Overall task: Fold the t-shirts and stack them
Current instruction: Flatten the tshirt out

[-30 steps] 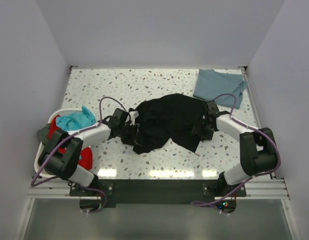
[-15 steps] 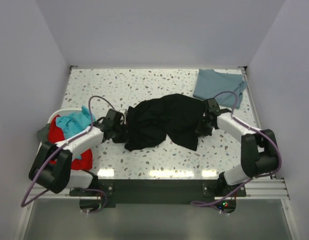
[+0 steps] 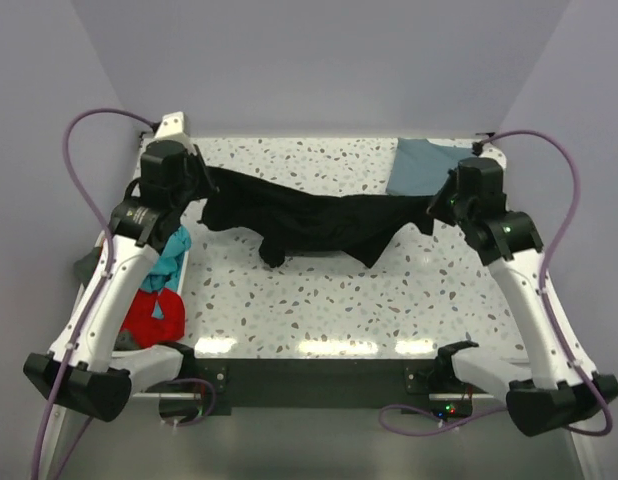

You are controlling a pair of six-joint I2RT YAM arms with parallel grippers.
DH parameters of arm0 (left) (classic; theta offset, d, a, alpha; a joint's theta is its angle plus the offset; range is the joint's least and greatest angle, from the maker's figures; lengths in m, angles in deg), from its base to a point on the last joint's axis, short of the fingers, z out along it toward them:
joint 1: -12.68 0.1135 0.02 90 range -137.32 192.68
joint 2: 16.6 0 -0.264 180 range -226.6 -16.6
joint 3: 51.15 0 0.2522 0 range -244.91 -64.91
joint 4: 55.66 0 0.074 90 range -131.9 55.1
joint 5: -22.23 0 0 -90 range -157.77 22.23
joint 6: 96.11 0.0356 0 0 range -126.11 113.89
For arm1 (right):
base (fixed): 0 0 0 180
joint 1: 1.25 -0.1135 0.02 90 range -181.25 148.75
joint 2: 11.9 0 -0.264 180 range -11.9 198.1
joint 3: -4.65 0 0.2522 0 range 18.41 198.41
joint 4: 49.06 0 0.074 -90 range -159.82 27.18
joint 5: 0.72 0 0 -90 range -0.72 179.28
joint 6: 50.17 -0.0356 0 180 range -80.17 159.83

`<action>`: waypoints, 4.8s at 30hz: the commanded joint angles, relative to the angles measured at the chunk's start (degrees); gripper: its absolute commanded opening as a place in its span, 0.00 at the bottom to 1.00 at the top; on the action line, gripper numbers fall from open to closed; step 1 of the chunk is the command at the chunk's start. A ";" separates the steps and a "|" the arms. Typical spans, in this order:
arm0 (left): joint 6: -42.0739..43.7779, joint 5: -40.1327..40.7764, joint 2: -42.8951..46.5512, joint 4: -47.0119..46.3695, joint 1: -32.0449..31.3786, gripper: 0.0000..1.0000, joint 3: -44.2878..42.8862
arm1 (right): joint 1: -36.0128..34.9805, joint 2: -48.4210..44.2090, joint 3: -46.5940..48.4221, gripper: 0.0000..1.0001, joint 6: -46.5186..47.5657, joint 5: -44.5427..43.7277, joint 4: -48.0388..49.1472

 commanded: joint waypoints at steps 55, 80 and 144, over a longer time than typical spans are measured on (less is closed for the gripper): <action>-7.94 -18.22 -21.63 -19.06 -5.28 0.73 23.09 | 2.00 2.22 -32.25 0.77 -3.33 3.33 8.72; -4.51 -17.69 -21.10 -12.03 -7.03 0.19 18.61 | 2.00 3.10 -31.81 0.77 -2.80 4.83 9.25; 11.13 -8.12 -30.06 -1.04 -1.85 0.30 -4.33 | 2.00 -7.18 -35.24 0.77 -4.47 4.56 4.15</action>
